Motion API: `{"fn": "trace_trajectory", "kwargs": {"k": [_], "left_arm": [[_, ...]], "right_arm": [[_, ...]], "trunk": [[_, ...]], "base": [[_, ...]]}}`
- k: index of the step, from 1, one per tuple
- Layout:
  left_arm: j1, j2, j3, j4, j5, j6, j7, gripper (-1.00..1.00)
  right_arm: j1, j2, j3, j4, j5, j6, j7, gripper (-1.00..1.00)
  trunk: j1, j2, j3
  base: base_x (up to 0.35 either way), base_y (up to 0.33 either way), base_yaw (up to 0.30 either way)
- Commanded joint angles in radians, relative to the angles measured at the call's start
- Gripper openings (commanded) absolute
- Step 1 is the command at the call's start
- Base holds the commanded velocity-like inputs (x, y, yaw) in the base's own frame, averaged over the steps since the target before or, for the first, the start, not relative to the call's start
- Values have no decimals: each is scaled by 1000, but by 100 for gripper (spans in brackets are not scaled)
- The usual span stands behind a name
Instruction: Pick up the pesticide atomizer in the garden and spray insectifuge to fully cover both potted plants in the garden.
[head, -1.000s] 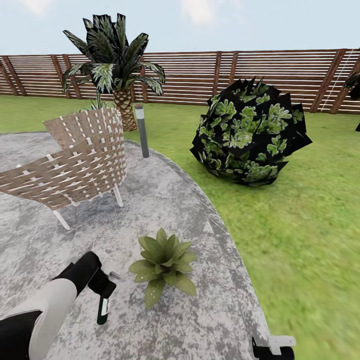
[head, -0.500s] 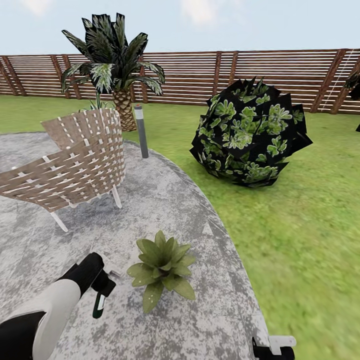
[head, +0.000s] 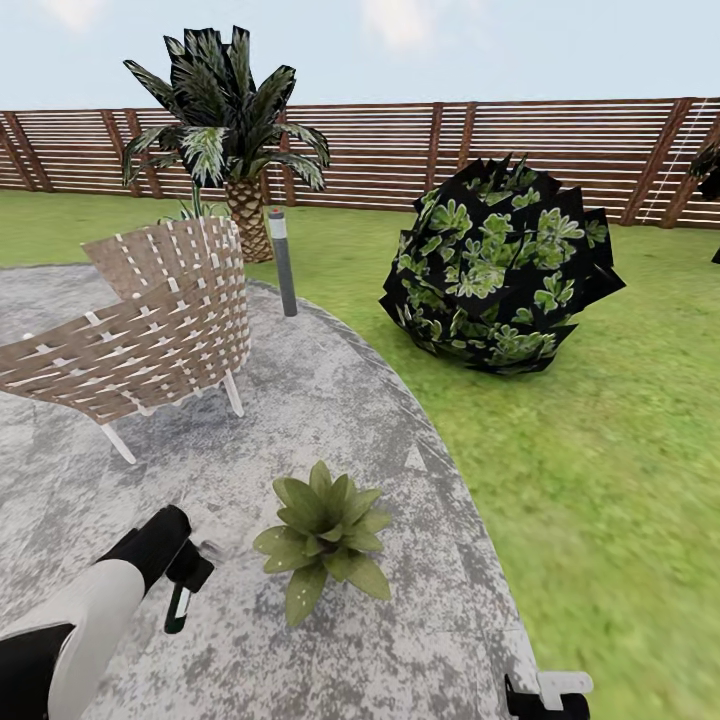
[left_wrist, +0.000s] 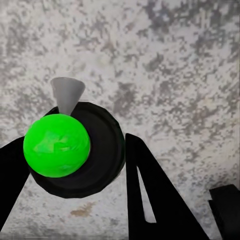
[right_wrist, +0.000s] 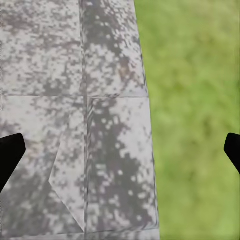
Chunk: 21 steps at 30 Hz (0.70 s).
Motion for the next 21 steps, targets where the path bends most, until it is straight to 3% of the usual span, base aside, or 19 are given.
{"fn": "trace_trajectory", "kwargs": {"k": [1,3,7,9,12,15,21], "left_arm": [[0,-1,10,-2,-9,3,-6,-100],[0,-19,11,-2,-10,4,-4,-100],[-3,-100,12,-4,-15,5,-1,-100],[-3,-111,10,-8,-15,6,-3,-100],[-3,-102,7,-49,-16,6,-7,-100],[-2,-64,5,-73,-10,7,-14,-100],[-3,-63,5,-73,-14,11,-19,-100]], "right_arm": [[0,0,-4,2,11,-2,-8,100],[-1,0,-4,2,11,-2,-8,100],[-1,0,-4,2,11,-2,-8,100],[-1,0,-4,1,11,-2,-8,100],[0,-1,-4,1,11,-2,-8,100],[0,-3,-5,1,11,-2,-8,100],[-1,-6,-6,0,8,-3,-9,100]], "trunk": [[0,0,-1],[0,0,-1],[0,0,-1],[0,0,-1],[0,0,-1],[0,0,-1],[0,0,-1]], "base": [[0,0,0],[0,0,0],[0,0,85],[0,0,242],[0,0,153],[0,0,26],[0,0,119]]}}
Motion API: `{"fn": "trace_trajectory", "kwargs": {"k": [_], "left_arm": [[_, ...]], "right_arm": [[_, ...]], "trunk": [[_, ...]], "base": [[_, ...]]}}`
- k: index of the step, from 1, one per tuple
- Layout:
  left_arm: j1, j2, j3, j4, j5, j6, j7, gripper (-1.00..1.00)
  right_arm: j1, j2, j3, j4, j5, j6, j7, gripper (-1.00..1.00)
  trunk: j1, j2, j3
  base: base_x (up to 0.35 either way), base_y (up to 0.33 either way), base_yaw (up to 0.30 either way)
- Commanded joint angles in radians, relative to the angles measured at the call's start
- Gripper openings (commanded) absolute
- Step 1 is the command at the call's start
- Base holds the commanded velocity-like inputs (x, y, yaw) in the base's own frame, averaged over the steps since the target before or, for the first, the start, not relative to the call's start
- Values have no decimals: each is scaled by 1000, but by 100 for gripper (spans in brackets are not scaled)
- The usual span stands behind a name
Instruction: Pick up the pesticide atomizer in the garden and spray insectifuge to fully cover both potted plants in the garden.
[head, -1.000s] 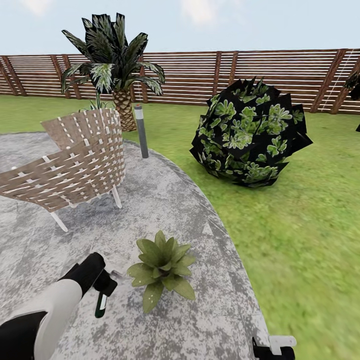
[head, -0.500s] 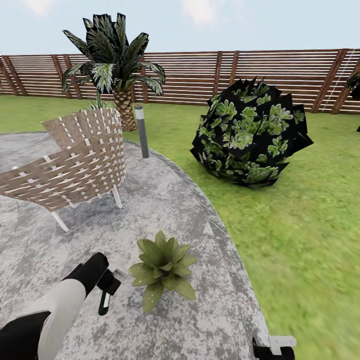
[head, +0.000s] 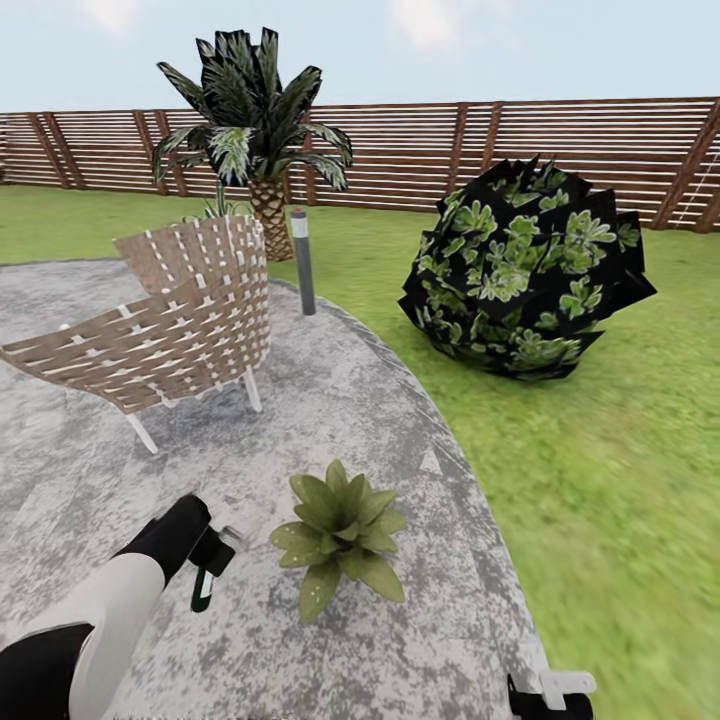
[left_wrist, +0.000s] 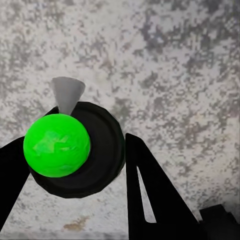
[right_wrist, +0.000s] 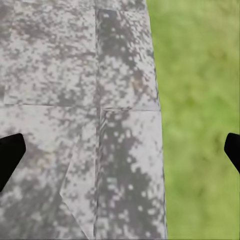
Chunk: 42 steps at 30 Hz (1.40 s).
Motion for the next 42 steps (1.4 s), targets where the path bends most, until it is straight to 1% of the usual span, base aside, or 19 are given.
{"fn": "trace_trajectory", "kwargs": {"k": [1,2,4,5,6,7,8,9,11,17,18,21,23,29,32,38,42], "left_arm": [[0,-2,9,-1,-12,3,-12,-100],[-1,-4,8,-1,-12,6,-22,-100],[-2,-9,-27,-1,-12,11,-53,-100],[-2,-10,-66,-1,-12,13,-77,-100],[-2,-10,-92,-1,-12,15,-95,-100],[-4,-12,-139,-3,-13,22,-131,-100],[-5,-12,-165,-4,-14,41,-161,-100],[-5,-11,-172,-5,-15,53,-169,-100],[-5,-10,-177,-5,-15,64,-176,-100],[-7,-12,-177,-17,-7,69,-179,-100],[-8,-13,-176,-40,-6,80,-179,-100],[-8,-13,-174,-78,-3,152,-179,-100],[-7,-16,-173,-92,-3,171,-179,-100],[-7,-41,-175,-97,-3,175,-179,-100],[-7,-49,-174,-96,-3,175,-179,-100],[-4,-53,-172,-96,-3,175,-179,-100],[-2,-51,-173,-96,-3,175,-179,-100]], "right_arm": [[-1,0,-4,2,11,-2,-8,100],[0,0,-3,2,11,-2,-8,100],[-1,0,-4,2,11,-2,-8,100],[-1,0,-4,2,11,-2,-8,100],[-1,0,-4,2,11,-3,-8,100],[-1,0,-4,2,11,-3,-8,100],[0,0,-4,2,11,-2,-8,100],[0,0,-4,2,12,-2,-8,100],[-1,0,-4,2,12,-2,-7,100],[-1,0,-3,2,12,-2,-6,100],[-1,0,-3,2,12,-2,-6,100],[-1,0,-3,2,12,-2,-8,100],[-1,0,-3,2,12,-2,-8,100],[-1,0,-3,2,12,-2,-8,100],[-1,0,-3,2,12,-2,-8,100],[0,0,-3,2,12,-2,-8,100],[-1,1,-3,2,12,-2,-8,100]], "trunk": [[0,0,-1],[0,0,-1],[0,0,-1],[0,0,-1],[0,0,-1],[0,0,-1],[0,0,-1],[0,0,-1],[0,0,-1],[0,0,-1],[0,0,-1],[0,0,-1],[0,0,-1],[0,0,-1],[0,0,-1],[0,0,-1],[0,0,-1]], "base": [[0,0,264],[0,0,270],[0,0,174],[0,0,69],[0,0,44],[0,0,18],[0,0,6],[0,0,3],[0,-125,1],[58,-257,0],[25,-279,85],[8,-282,218],[-20,-283,269],[-68,-282,277],[92,-278,241],[170,-249,36],[-10,-261,19]]}}
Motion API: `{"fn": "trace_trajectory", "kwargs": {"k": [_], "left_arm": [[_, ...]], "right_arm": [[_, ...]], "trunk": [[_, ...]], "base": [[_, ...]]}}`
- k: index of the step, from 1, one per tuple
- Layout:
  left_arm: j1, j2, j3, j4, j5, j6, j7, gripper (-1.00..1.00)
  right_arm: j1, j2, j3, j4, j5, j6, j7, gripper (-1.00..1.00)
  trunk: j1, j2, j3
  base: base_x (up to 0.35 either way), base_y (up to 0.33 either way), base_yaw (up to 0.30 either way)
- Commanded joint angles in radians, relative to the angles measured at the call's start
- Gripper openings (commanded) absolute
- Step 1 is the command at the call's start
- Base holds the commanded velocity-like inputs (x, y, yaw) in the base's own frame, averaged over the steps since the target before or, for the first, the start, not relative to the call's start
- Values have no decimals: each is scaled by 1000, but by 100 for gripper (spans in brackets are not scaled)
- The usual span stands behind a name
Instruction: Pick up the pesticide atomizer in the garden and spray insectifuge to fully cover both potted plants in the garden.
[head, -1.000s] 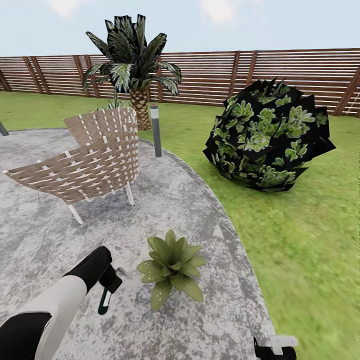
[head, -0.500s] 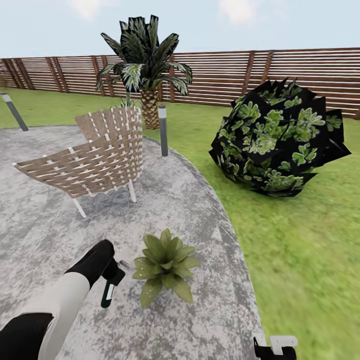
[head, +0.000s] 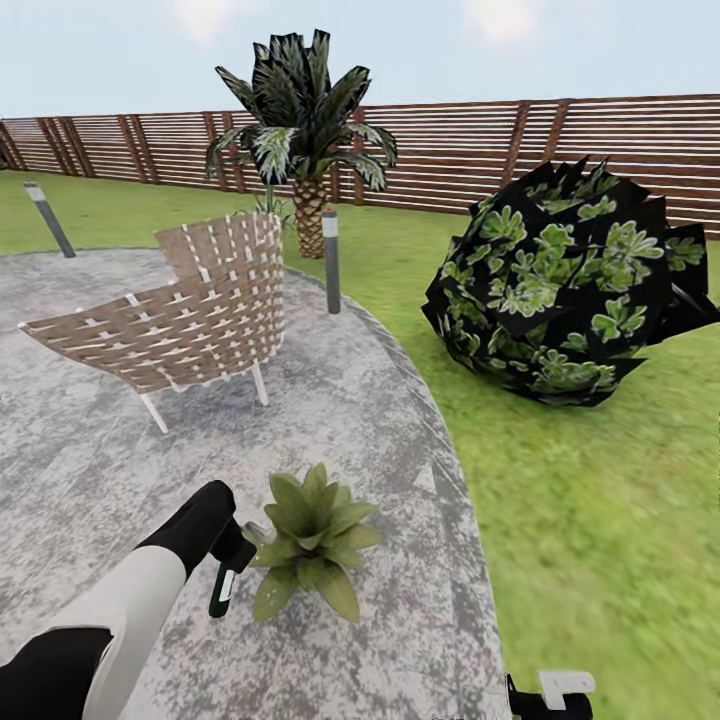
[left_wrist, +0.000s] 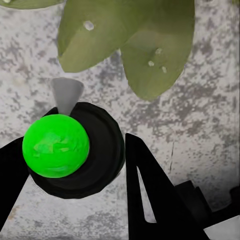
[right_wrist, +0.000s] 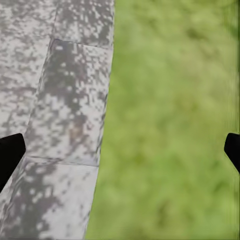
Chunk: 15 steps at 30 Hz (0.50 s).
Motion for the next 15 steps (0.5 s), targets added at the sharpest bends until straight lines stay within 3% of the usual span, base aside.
{"fn": "trace_trajectory", "kwargs": {"k": [1,9,15], "left_arm": [[0,0,0,-2,-8,3,-9,-100],[0,1,2,-2,-8,3,-9,-100],[1,5,1,12,-8,2,-9,-100]], "right_arm": [[-1,-1,-4,2,11,-2,-7,100],[-1,0,-4,2,11,-2,-7,100],[-1,0,-4,2,11,-2,-7,100]], "trunk": [[0,0,-1],[0,0,-1],[0,0,-1]], "base": [[-167,-243,164],[-206,-232,261],[17,-178,213]]}}
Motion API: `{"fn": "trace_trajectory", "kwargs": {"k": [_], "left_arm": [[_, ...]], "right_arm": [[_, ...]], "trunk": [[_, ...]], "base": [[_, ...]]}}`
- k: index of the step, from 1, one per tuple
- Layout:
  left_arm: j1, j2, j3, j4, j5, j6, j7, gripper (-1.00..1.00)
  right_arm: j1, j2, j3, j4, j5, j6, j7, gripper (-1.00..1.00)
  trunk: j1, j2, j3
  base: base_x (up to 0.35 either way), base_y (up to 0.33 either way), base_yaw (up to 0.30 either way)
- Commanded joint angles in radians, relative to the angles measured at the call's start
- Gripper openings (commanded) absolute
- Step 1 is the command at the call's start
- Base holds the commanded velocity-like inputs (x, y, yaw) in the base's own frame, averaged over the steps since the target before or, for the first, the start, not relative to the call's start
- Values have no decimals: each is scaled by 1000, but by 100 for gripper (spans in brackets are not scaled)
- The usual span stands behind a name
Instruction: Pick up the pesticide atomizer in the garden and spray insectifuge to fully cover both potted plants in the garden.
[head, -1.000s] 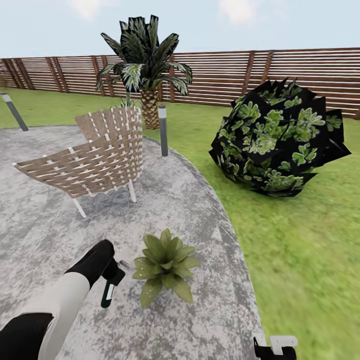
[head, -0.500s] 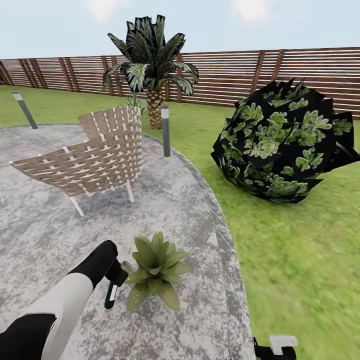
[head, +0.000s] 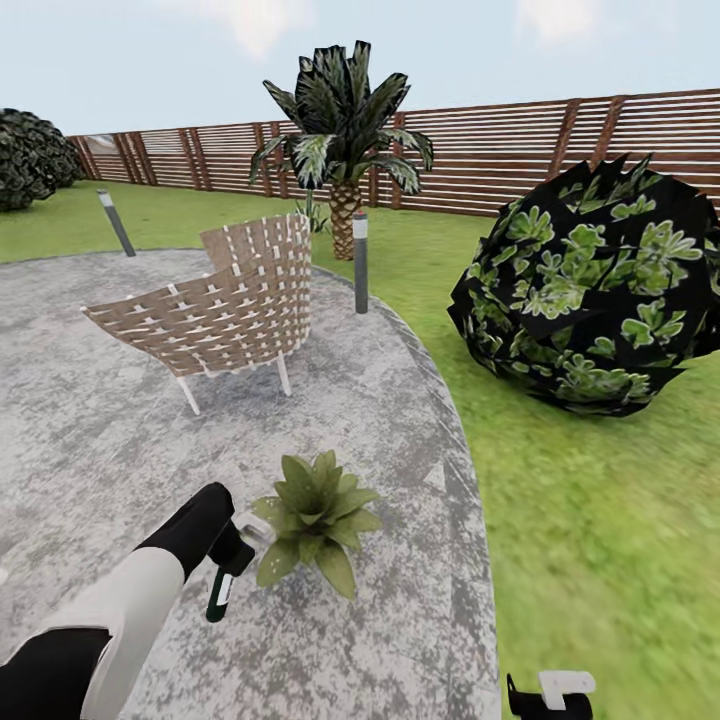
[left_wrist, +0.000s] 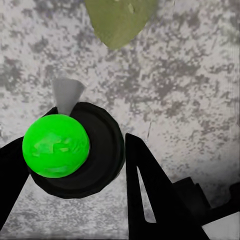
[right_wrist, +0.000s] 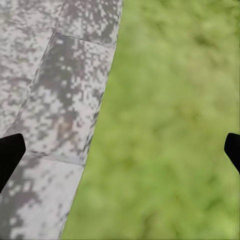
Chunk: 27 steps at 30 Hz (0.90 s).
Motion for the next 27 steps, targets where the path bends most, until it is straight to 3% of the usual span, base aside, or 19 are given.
{"fn": "trace_trajectory", "kwargs": {"k": [1,3,6,11,14,19,27], "left_arm": [[0,14,2,0,-8,4,-10,-100],[1,58,2,3,-5,3,-11,-100],[13,89,1,12,-4,2,-12,-100],[44,83,5,21,-3,5,-11,-100],[53,50,-1,24,-4,3,-10,-100],[118,46,-3,26,-7,-6,-10,-100],[126,42,3,10,-8,-5,-6,-100]], "right_arm": [[-1,-1,-4,2,11,-2,-8,100],[-1,-1,-4,2,11,-2,-8,100],[-1,-1,-4,2,11,-2,-8,100],[-1,0,-4,2,11,-2,-8,100],[-1,0,-4,2,11,-2,-8,100],[-1,0,-4,2,11,-2,-8,100],[-1,-3,-4,2,11,-2,-9,100]], "trunk": [[0,0,-1],[0,0,-1],[0,0,-1],[0,0,-1],[0,0,-1],[0,0,-1],[0,0,-1]], "base": [[8,-19,27],[3,-7,10],[1,-2,3],[0,0,51],[0,0,238],[0,0,118],[132,0,3]]}}
